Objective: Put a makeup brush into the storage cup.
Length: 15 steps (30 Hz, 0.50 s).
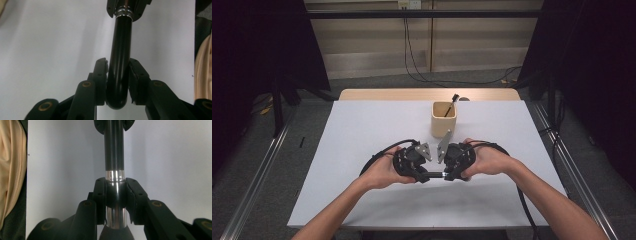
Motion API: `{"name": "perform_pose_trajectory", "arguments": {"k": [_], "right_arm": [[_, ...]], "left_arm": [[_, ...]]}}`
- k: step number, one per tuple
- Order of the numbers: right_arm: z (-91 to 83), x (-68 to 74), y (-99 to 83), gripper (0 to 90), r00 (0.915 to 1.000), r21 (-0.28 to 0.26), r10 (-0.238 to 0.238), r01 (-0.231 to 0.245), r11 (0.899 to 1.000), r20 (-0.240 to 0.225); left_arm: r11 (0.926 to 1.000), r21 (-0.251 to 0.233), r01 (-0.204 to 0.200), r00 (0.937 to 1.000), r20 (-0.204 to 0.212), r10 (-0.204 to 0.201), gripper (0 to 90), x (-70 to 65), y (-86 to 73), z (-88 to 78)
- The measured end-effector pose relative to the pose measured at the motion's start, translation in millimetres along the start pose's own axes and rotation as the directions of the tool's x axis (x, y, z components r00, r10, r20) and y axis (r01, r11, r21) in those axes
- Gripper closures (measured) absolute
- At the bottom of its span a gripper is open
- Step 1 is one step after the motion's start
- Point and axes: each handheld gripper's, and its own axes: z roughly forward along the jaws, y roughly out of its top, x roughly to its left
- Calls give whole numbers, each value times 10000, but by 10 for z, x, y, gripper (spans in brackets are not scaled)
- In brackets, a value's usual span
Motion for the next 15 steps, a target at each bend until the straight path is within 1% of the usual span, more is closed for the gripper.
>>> {"name": "perform_pose_trajectory", "arguments": {"k": [1, 2, 3, 5, 7, 8, 10, 11, 12, 13, 14, 15], "right_arm": [[7, 4, -3, 717, 10000, 11, 13, -13, 10000, -14], [15, 5, -11, 716, 10000, 34, 3, -3, 10000, -91], [17, 8, -15, 714, 9999, 52, 5, -4, 10000, -119], [25, 10, -22, 711, 10000, 11, -65, 65, 10000, -21], [22, 19, -36, 709, 9999, 4, -22, 22, 10000, -120], [20, 16, -42, 705, 10000, -70, -41, 41, 10000, -80], [9, 11, -57, 700, 10000, -223, -24, 22, 9997, -84], [3, 6, -63, 694, 10000, -300, -9, 8, 9995, -24], [-7, 3, -69, 684, 10000, -378, 69, -70, 9993, -33], [-11, -1, -75, 662, 10000, -441, 44, -44, 9990, -1], [-17, -2, -80, 645, 10000, -474, 70, -67, 9989, 63], [-24, -3, -85, 641, 9999, -544, 100, -96, 9985, 82]], "left_arm": [[10000, -69, 53, 10000, 70, -52, 726, -17, -2, 10], [10000, 4, -42, 10000, 58, 42, 731, -22, 0, 13], [10000, -3, 17, 9999, 159, -17, 736, -32, 1, 27], [10000, 80, -40, 9997, 261, 38, 742, -31, 4, 34], [10000, 70, -41, 9992, 390, 38, 743, -24, 4, 31], [10000, 24, -14, 9996, 277, 14, 744, -28, 1, 32], [10000, -47, 69, 9994, 346, -68, 744, -22, 0, 22], [10000, -1, 51, 9995, 314, -51, 745, -17, 0, 17], [9999, -137, 88, 9998, 170, -86, 745, -23, -4, 20], [9999, -121, 82, 9999, 82, -81, 745, -24, -1, 15], [10000, -4, 70, 9999, 147, -70, 745, -20, -1, 15], [9999, -23, 113, 9999, 81, -113, 746, -22, -4, 20]]}}
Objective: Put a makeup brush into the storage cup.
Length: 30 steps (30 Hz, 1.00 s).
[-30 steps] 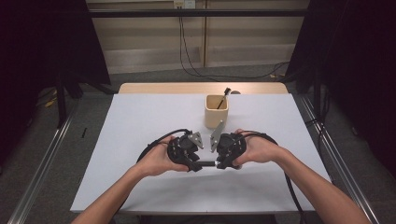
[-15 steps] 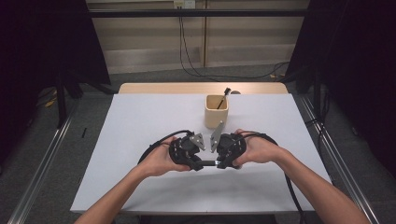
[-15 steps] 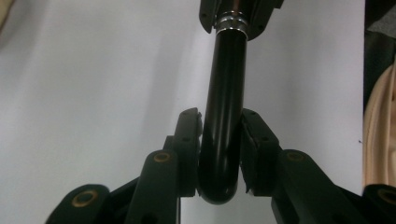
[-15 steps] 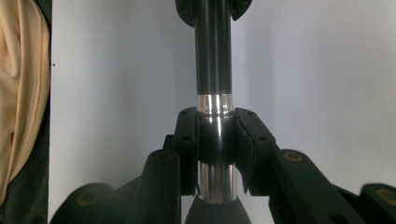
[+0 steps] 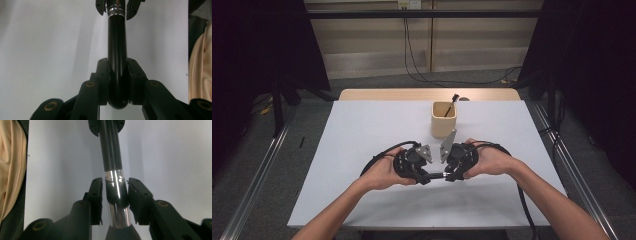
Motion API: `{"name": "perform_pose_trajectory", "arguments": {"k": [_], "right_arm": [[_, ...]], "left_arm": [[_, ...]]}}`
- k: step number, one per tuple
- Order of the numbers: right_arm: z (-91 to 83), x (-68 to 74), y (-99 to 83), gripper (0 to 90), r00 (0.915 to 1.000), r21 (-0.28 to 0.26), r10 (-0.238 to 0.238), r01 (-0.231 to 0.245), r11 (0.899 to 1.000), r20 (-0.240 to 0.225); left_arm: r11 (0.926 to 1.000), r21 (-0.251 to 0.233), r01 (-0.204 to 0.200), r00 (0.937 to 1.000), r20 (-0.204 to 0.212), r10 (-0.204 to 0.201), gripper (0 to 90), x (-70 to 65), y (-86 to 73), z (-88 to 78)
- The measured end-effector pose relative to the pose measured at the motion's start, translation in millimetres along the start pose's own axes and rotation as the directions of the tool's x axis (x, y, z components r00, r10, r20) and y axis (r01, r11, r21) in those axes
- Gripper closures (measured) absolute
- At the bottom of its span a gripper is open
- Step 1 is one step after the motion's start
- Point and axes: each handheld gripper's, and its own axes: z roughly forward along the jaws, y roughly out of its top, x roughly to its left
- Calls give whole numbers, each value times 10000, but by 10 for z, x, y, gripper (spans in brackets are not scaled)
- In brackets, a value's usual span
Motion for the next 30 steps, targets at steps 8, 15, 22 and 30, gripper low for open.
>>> {"name": "perform_pose_trajectory", "arguments": {"k": [8, 15, 22, 30], "right_arm": [[0, -13, -17, 412, 9994, -270, 282, -277, 9992, 182], [-14, -27, -30, 304, 9983, -602, 494, -475, 9971, 298], [-104, -61, -88, 170, 9930, -1073, 1040, -975, 9894, 565], [-197, -74, -241, 52, 9884, -1643, 1342, -1209, 9790, 718]], "left_arm": [[9989, -280, 385, 9992, 158, -381, 746, 53, -58, 4], [9985, -294, 463, 9988, 139, -459, 745, 56, -97, -25], [9964, -539, 660, 9977, -119, -668, 746, 85, -158, -78], [9917, -804, 999, 9947, -165, -1016, 746, 119, -290, -143]]}}
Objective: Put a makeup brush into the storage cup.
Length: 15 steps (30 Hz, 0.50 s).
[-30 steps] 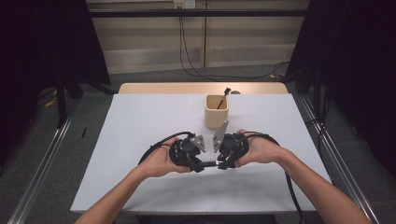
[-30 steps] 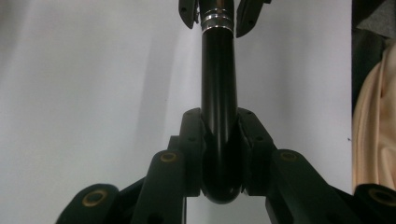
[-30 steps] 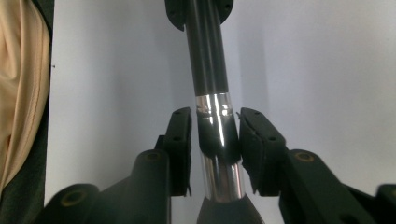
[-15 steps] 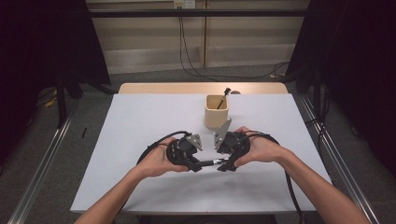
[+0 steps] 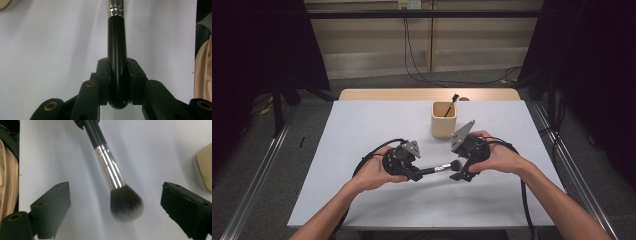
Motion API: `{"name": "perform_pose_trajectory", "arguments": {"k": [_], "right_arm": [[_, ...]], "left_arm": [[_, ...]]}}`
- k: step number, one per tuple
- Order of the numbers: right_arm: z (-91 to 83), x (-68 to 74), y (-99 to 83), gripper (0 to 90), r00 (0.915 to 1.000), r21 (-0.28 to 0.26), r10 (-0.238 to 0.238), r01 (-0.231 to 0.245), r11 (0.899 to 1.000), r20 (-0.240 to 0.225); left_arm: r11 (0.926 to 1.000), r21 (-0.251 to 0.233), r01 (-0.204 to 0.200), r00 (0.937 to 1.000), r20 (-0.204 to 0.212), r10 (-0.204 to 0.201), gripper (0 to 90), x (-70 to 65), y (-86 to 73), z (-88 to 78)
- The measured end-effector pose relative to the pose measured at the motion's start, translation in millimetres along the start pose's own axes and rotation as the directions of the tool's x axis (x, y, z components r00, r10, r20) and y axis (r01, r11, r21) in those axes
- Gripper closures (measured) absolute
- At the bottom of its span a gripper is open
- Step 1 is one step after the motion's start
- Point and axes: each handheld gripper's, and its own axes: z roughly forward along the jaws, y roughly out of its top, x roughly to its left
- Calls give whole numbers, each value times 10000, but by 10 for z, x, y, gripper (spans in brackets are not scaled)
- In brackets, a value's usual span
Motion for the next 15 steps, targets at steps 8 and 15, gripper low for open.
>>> {"name": "perform_pose_trajectory", "arguments": {"k": [8, 15], "right_arm": [[-73, -12, -168, 33, 9978, -577, 621, -607, 9965, 222], [-84, 34, -312, 36, 9936, -1190, 1064, -1013, 9877, 373]], "left_arm": [[9968, -645, 471, 9987, -156, -482, 746, 17, -122, -105], [9922, -1031, 705, 9971, -213, -731, 746, 7, -199, -163]]}}
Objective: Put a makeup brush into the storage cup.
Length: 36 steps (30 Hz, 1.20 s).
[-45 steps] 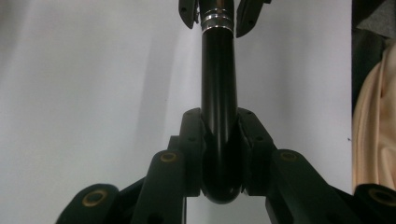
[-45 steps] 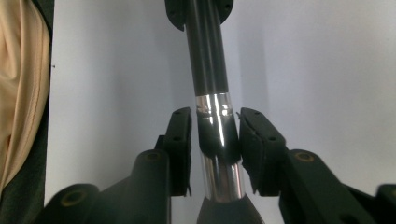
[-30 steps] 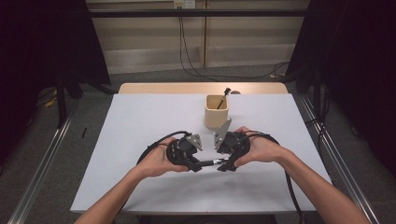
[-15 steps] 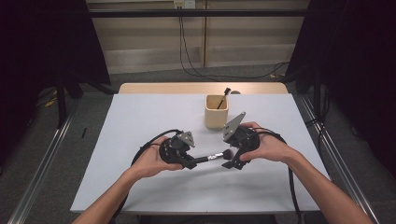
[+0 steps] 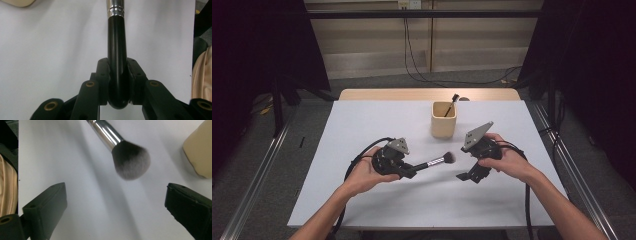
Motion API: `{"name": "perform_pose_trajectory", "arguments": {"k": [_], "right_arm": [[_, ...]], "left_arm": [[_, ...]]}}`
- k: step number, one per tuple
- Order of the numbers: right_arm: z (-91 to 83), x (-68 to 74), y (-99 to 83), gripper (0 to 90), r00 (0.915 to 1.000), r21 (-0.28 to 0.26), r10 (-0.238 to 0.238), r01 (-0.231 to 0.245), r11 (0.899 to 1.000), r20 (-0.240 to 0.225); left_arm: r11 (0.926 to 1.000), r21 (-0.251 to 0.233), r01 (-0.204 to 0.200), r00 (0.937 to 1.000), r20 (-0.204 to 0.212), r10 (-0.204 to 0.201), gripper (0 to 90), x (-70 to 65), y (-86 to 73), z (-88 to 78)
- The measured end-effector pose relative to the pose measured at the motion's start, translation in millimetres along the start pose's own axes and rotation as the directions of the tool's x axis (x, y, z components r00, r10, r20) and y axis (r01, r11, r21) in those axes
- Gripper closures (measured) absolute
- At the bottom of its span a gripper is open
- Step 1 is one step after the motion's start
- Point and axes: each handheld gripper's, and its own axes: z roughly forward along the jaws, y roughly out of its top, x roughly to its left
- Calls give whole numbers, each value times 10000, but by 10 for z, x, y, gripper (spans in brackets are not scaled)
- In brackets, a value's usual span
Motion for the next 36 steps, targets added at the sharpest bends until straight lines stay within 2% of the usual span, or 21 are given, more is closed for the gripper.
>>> {"name": "perform_pose_trajectory", "arguments": {"k": [5, 7, 9, 13, 15, 17, 21, 25, 26, 28, 29, 30, 33, 36], "right_arm": [[11, 51, -112, 38, 9987, -118, 495, -496, 9987, -144], [-3, 72, -133, 38, 9973, -250, 699, -704, 9972, -202], [-17, 86, -154, 38, 9955, -511, 910, -922, 9944, -255], [-15, 105, -180, 35, 9895, -911, 1442, -1448, 9853, -132], [-7, 113, -193, 33, 9872, -1099, 1589, -1566, 9815, 126], [6, 116, -207, 33, 9850, -1185, 1719, -1686, 9785, 179], [14, 117, -225, 35, 9825, -1574, 1852, -1800, 9710, 185], [22, 143, -236, 40, 9824, -2067, 1855, -1773, 9622, 208], [29, 155, -237, 40, 9826, -2179, 1844, -1755, 9601, 212], [47, 180, -242, 42, 9844, -2471, 1745, -1636, 9551, 231], [59, 192, -245, 43, 9841, -2646, 1758, -1631, 9505, 246], [69, 204, -246, 43, 9838, -2776, 1779, -1651, 9464, 216], [110, 227, -245, 30, 9861, -2898, 1664, -1588, 9438, 16], [153, 238, -255, 28, 9820, -3320, 1875, -1845, 9250, -234]], "left_arm": [[9996, -162, 225, 9997, 5, -225, 746, 6, -113, -25], [9976, -564, 411, 9991, 85, -407, 746, 14, -151, -56], [9924, -1064, 617, 9981, 152, -604, 746, 14, -180, -76], [9914, -1163, 602, 9981, 211, -581, 746, 11, -209, -81], [9892, -1336, 607, 9979, 303, -572, 746, 4, -220, -87], [9888, -1393, 540, 9983, 292, -504, 746, -11, -224, -97], [9832, -1759, 492, 9986, 291, -447, 746, -54, -225, -138], [9720, -2280, 562, 9982, 339, -497, 746, -94, -226, -178], [9706, -2333, 593, 9975, 514, -486, 746, -92, -226, -179], [9672, -2460, 633, 9976, 419, -546, 746, -103, -229, -180], [9694, -2388, 567, 9977, 487, -464, 746, -100, -229, -177], [9680, -2445, 563, 9979, 438, -469, 746, -106, -231, -168], [9610, -2671, 714, 9959, 731, -537, 746, -110, -249, -130], [9575, -2798, 697, 9962, 692, -523, 746, -122, -254, -100]]}}
